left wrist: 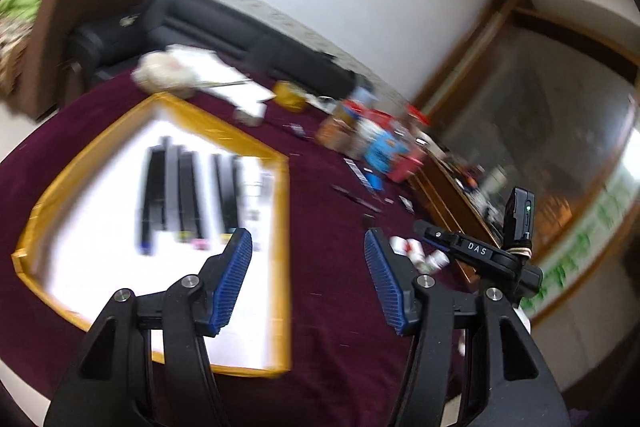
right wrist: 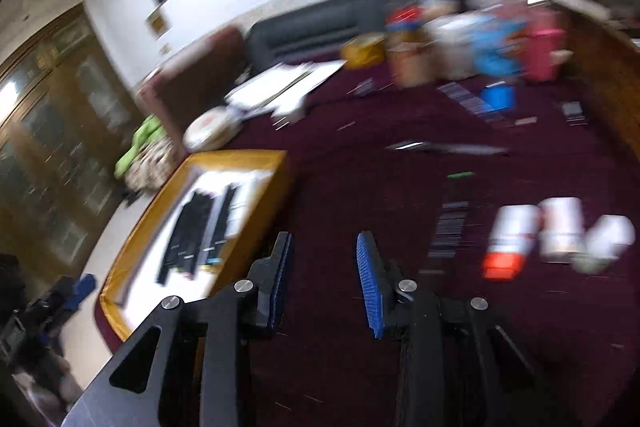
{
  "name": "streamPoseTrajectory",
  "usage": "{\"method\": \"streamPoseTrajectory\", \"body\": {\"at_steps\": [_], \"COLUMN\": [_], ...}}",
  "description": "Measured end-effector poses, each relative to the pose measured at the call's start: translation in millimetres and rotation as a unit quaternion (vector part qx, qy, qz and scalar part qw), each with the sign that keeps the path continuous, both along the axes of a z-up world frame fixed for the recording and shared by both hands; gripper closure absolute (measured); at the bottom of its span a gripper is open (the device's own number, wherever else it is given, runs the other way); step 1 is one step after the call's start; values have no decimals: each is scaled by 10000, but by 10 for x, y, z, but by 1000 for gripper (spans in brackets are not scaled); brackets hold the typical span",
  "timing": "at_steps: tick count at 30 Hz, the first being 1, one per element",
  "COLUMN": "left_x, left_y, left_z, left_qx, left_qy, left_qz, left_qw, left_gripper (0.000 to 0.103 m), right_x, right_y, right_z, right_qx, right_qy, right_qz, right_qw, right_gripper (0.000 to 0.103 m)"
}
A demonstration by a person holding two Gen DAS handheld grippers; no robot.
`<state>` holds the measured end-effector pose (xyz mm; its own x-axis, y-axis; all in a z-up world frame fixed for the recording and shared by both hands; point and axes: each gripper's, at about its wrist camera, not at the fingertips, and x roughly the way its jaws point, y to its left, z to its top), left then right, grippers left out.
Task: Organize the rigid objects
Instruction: 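Move both open grippers back to the pile of objects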
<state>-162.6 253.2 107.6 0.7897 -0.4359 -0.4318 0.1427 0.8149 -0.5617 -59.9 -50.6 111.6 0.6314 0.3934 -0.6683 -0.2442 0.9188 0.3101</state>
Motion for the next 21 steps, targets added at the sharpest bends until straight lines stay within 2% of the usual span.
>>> {"method": "streamPoseTrajectory", "body": {"at_steps": [2, 5, 7, 10, 13, 17, 21], "left_x": [-16, -74, -114, -145, -152, -112, 78], "left_y": [-204, -476, -636, -849, -996, -1152, -1316], "left_z": [121, 280, 327, 312, 311, 291, 139], "left_qx": [21, 217, 365, 584, 710, 901, 1021], "left_qy": [-87, -244, -291, -198, -151, -109, 169], "left_qz": [-236, -474, -568, -717, -781, -795, -899], "left_qw": [9997, 9983, 9973, 9955, 9943, 9927, 9906], "left_gripper": [46, 44, 40, 40, 40, 37, 37], "right_x": [-110, -280, -342, -383, -376, -335, -213], "right_y": [-361, -820, -1052, -1263, -1429, -1507, -1490], "right_z": [148, 325, 383, 303, 141, -21, -239], "right_qx": [-36, -112, -211, -169, 177, 248, 377], "right_qy": [-189, -400, -529, -493, -323, -202, -42], "right_qz": [-354, -819, -1055, -1228, -1311, -1310, -1179], "right_qw": [9992, 9958, 9928, 9911, 9907, 9909, 9923], "right_gripper": [71, 56, 55, 55, 55, 55, 55]}}
